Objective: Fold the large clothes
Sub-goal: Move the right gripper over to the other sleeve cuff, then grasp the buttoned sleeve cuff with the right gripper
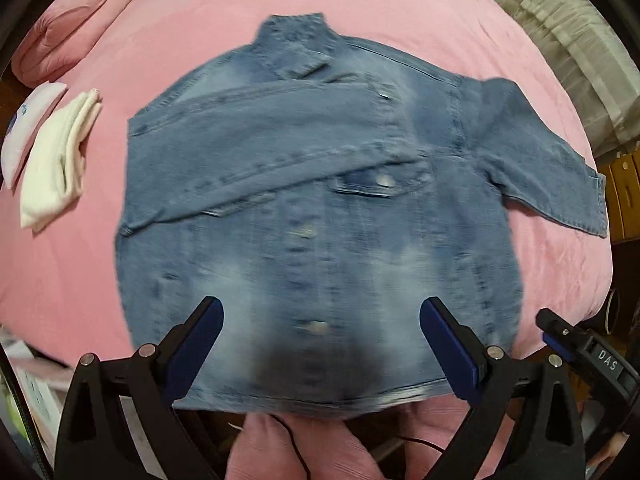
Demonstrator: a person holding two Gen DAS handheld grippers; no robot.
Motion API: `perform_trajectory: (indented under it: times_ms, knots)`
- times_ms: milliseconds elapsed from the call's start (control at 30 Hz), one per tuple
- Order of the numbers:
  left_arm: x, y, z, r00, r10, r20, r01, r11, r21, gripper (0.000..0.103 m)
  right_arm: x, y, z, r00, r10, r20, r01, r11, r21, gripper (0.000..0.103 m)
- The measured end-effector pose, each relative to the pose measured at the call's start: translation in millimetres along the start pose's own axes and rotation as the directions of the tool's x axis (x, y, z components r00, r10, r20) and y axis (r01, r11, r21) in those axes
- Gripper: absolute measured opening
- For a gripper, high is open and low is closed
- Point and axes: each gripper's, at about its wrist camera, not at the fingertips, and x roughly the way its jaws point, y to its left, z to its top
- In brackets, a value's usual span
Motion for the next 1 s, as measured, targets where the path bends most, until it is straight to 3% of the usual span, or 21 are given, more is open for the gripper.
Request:
perform_trajectory:
  times_ms: [167, 300, 433, 600, 867, 1000]
  knots:
    - [-7.6, -89.3, 5.4, 0.999, 0.047, -0.024, -0.044, 0.993, 0.110, 0.098, -14.6, -65.4, 48.2, 0.998, 0.060, 0.000, -0.060, 0.996, 0.070, 0.065]
    - [-22.4, -162.6, 15.5, 0.997, 0.071, -0.017, -0.065, 0.967, 0.247, 0.098, -25.4, -112.5, 77.1, 0.997, 0.072, 0.033, -0.076, 0.986, 0.148, 0.065]
    - [-30.7, -210.6, 28.1, 0.998, 0.063, -0.020, -0.054, 0.958, 0.282, 0.098, -33.5, -160.0, 106.2, 0.992, 0.099, 0.083, -0.116, 0.967, 0.228, 0.066]
    - [-30.6, -253.0, 39.9, 0.995, 0.094, -0.037, -0.078, 0.949, 0.306, 0.098, -40.2, -209.7, 150.1, 0.990, 0.060, 0.127, -0.094, 0.953, 0.288, 0.066]
    - [-14.3, -284.1, 50.4, 0.986, 0.152, -0.061, -0.119, 0.922, 0.369, 0.098, -41.2, -269.7, 219.3, 0.971, 0.056, 0.235, -0.147, 0.907, 0.393, 0.066]
    - [-14.5, -278.3, 54.3, 0.985, 0.165, -0.054, -0.136, 0.926, 0.352, 0.098, -38.8, -285.4, 238.9, 0.958, 0.121, 0.259, -0.225, 0.877, 0.425, 0.064]
